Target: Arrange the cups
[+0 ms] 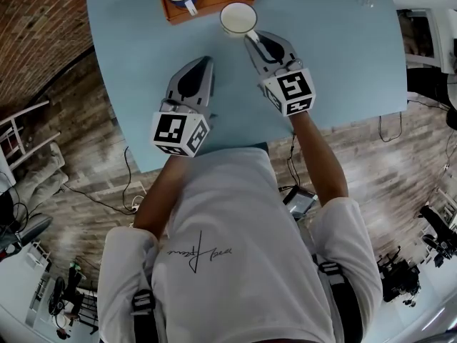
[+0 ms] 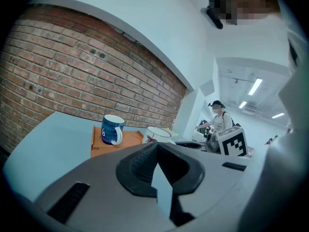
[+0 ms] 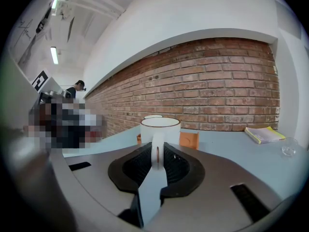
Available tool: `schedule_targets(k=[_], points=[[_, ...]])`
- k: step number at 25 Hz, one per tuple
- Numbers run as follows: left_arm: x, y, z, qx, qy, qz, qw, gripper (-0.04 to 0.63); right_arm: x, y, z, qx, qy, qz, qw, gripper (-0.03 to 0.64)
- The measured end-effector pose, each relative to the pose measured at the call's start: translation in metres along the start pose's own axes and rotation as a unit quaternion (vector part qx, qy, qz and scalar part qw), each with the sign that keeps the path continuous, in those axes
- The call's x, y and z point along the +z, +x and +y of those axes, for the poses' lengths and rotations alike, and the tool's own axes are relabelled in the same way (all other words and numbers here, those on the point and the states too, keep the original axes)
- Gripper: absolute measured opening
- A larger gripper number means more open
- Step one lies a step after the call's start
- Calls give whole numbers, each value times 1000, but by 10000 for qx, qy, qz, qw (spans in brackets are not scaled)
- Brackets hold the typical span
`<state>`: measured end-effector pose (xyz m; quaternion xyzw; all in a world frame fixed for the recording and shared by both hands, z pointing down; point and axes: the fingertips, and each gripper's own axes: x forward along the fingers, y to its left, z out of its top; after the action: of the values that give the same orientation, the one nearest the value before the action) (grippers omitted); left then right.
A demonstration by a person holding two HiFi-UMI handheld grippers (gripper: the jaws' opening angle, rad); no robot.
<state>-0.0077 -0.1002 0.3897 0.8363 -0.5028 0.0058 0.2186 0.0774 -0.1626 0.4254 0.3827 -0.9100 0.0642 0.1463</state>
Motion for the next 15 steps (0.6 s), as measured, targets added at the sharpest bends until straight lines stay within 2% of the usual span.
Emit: schedule_targets(k=[15], points=[[-1, 2, 13, 107, -12, 64, 9999, 7, 19, 28, -30, -312, 231, -205, 9990, 66]])
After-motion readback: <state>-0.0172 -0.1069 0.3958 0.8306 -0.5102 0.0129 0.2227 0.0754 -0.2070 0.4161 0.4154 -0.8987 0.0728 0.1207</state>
